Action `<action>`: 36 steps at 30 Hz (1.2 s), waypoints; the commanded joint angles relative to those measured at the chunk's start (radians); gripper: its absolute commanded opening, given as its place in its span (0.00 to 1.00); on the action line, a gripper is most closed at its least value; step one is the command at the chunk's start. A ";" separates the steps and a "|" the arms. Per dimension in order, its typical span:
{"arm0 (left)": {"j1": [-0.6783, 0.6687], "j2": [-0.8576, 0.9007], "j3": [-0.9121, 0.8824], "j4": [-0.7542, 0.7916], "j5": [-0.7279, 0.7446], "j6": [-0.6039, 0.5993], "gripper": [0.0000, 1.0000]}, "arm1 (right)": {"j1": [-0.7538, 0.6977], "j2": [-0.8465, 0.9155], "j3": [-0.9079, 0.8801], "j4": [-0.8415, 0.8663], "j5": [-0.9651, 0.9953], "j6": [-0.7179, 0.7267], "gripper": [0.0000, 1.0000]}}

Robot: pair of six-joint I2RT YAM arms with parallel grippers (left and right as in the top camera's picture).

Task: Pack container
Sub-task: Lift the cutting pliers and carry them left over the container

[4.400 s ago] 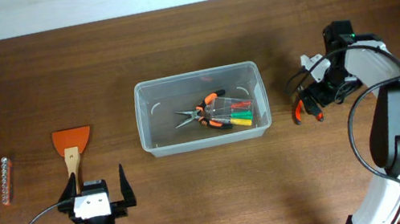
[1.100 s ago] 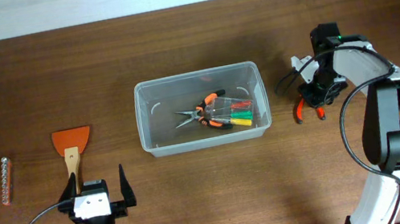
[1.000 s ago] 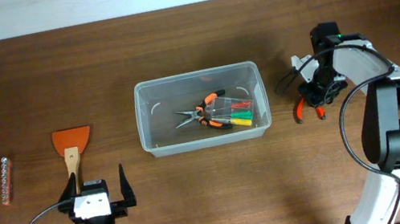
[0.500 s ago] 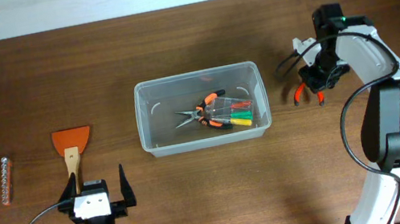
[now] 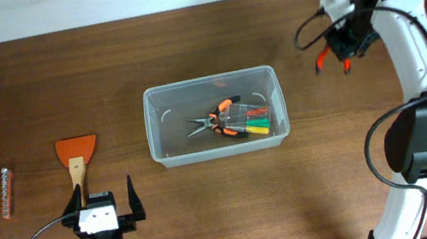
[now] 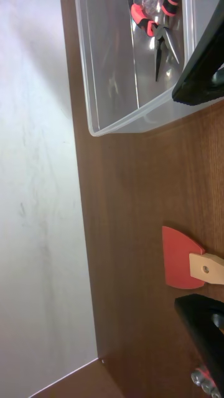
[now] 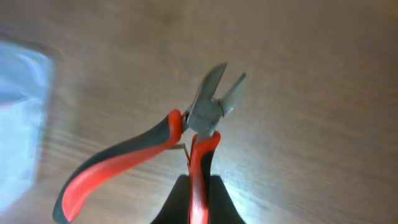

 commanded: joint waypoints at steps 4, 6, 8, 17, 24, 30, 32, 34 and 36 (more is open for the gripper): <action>-0.005 -0.008 -0.006 0.000 -0.004 -0.010 0.99 | 0.121 0.003 0.256 -0.126 -0.076 -0.010 0.04; -0.005 -0.008 -0.006 0.000 -0.004 -0.010 0.99 | 0.171 0.001 0.303 -0.163 -0.076 -0.034 0.04; -0.005 -0.008 -0.006 0.000 -0.004 -0.010 0.99 | 0.228 -0.002 0.326 -0.190 -0.076 -0.059 0.04; -0.005 -0.008 -0.006 0.000 -0.004 -0.010 0.99 | 0.466 -0.006 0.313 -0.252 -0.053 -0.184 0.04; -0.005 -0.008 -0.006 0.000 -0.004 -0.010 0.99 | 0.526 -0.006 0.231 -0.225 -0.053 -0.198 0.04; -0.005 -0.008 -0.006 0.000 -0.004 -0.010 0.99 | 0.529 -0.006 0.089 -0.138 -0.053 -0.181 0.04; -0.005 -0.008 -0.006 0.000 -0.004 -0.010 0.99 | 0.529 -0.006 0.033 -0.099 -0.053 -0.181 0.04; -0.005 -0.008 -0.006 0.000 -0.004 -0.010 0.99 | 0.529 -0.005 -0.001 -0.077 -0.053 -0.181 0.04; -0.005 -0.008 -0.006 0.000 -0.004 -0.010 0.99 | 0.529 -0.005 -0.035 -0.053 -0.053 -0.181 0.04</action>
